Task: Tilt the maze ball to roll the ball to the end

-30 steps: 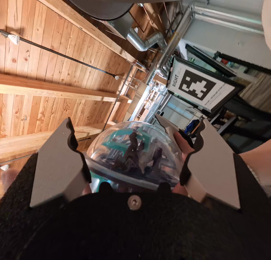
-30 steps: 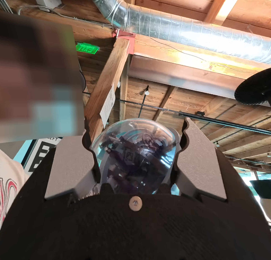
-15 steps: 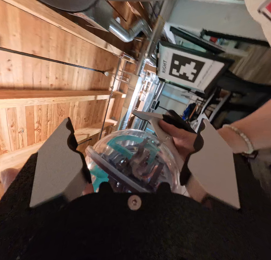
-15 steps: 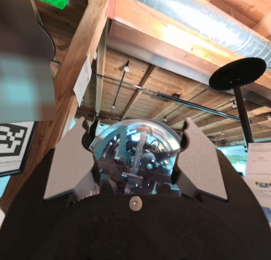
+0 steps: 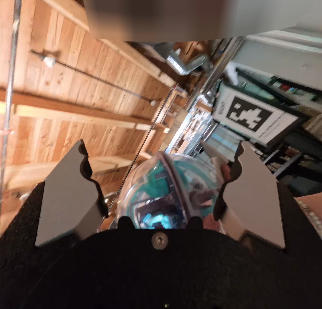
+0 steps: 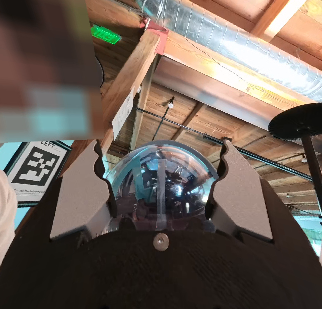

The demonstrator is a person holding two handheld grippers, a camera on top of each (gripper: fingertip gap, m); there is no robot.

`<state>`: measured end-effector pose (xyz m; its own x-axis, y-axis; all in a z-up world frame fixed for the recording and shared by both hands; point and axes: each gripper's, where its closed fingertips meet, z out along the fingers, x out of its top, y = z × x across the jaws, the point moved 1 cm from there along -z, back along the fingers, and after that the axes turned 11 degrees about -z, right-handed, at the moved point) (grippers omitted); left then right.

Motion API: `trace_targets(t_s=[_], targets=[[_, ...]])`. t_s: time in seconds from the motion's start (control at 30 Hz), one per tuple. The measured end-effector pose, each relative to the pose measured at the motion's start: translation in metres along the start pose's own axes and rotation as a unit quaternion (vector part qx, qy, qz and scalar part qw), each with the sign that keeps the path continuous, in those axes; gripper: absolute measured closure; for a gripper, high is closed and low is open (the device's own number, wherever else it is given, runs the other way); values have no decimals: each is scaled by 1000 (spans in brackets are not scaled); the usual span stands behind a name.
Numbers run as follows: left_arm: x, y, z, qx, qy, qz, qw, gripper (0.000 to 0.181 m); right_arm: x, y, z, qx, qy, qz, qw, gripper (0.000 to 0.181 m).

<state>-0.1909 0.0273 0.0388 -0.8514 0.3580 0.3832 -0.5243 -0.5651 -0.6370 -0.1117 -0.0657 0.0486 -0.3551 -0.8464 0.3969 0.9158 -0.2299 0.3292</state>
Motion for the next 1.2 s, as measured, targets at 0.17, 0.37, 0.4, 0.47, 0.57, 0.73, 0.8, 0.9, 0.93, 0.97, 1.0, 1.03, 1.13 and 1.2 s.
trace_targets(t_s=[0.17, 0.37, 0.4, 0.47, 0.57, 0.73, 0.8, 0.9, 0.93, 0.97, 1.0, 1.03, 1.13, 1.2], targets=[[-41, -5, 3, 11, -132, 18, 991, 24, 1, 6, -7, 3, 8, 8, 1000, 57], [-30, 32, 3, -96, -100, 76, 988, 24, -15, 5, -4, 11, -46, 17, 999, 40], [-28, 34, 2, -103, -94, 75, 987, 24, -11, 6, -5, 8, -33, 22, 999, 44], [-25, 36, 2, -111, -89, 77, 987, 24, -8, 6, -5, 10, -24, 27, 999, 47], [-25, 38, 2, -117, -90, 83, 986, 24, -9, 2, -5, 17, -27, 19, 999, 44], [-19, 41, 4, -118, -79, 85, 986, 24, -3, 2, -6, 23, -12, 26, 999, 45], [-16, 41, 4, -114, -74, 86, 987, 24, -2, 1, -6, 25, -9, 26, 999, 45], [-17, 36, 5, -100, -76, 97, 987, 24, 0, 0, -6, 25, -6, 20, 999, 45], [-22, 29, 6, -79, -90, 110, 987, 24, 2, 1, -5, 23, -5, 16, 1000, 44], [-30, 18, 6, -47, -117, 127, 984, 24, 3, 1, -5, 19, -3, 13, 1000, 44], [-41, 6, 5, -17, -155, 140, 978, 24, 5, 2, -5, 14, 0, 8, 1000, 45], [-54, -2, 3, 2, -195, 138, 971, 23, 7, 3, -4, 8, 3, 1, 1000, 46], [-68, 12, 5, -29, -220, 36, 974, 24, 4, 0, -3, 11, -8, -26, 1000, 46], [-60, 23, 8, -56, -183, 3, 981, 24, 4, -3, -3, 17, -3, -34, 999, 44]])
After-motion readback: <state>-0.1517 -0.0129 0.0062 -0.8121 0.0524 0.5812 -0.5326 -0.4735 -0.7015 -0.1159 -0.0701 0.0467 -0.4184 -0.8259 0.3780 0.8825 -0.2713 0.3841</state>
